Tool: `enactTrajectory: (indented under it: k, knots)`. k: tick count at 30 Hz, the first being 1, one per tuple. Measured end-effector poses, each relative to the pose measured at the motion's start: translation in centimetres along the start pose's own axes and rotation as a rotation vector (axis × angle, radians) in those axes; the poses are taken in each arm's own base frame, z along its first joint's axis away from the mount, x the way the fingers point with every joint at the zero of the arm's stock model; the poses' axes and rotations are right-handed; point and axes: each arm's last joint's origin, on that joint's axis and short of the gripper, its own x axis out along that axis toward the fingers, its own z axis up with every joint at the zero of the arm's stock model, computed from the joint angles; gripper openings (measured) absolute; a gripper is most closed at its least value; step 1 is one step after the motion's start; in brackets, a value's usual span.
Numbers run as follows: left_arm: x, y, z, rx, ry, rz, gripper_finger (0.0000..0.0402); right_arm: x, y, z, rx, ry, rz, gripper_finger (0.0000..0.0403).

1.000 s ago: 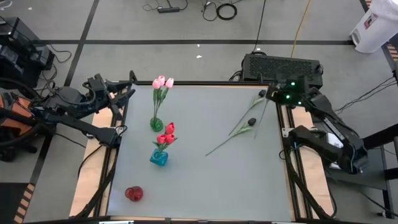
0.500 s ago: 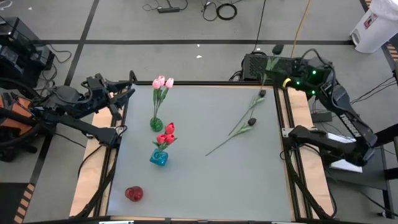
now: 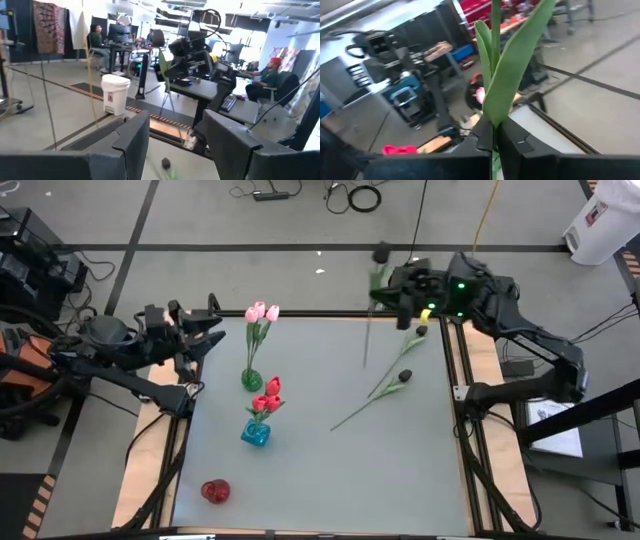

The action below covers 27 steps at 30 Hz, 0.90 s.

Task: Sort flowers into vase by color
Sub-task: Put the top right black flower into the red vase

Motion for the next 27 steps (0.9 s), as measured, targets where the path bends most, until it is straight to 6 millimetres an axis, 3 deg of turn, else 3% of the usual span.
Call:
enactTrajectory:
  k: [7, 13, 20, 27]
  knots:
    - [2.1, -1.4, -0.5, 0.002, 0.007, -0.033, 0.0191, 4.8, 2.9, 0.0, -0.076, 0.051, 0.149, 0.0002]
    - [4.4, -1.9, -0.8, -0.03, -0.017, -0.029, 0.0191, 7.4, 5.1, 0.2, -0.141, 0.065, 0.22, 0.0002]
    - [7.2, -1.5, -0.8, -0.081, -0.061, -0.1, 0.0191, 8.9, 7.2, 0.5, -0.2, 0.054, 0.284, 0.0002]
    - [10.4, -0.8, -1.5, -0.135, -0.062, -0.189, 0.0191, 8.9, 8.2, 0.0, -0.208, 0.069, 0.31, 0.0002]
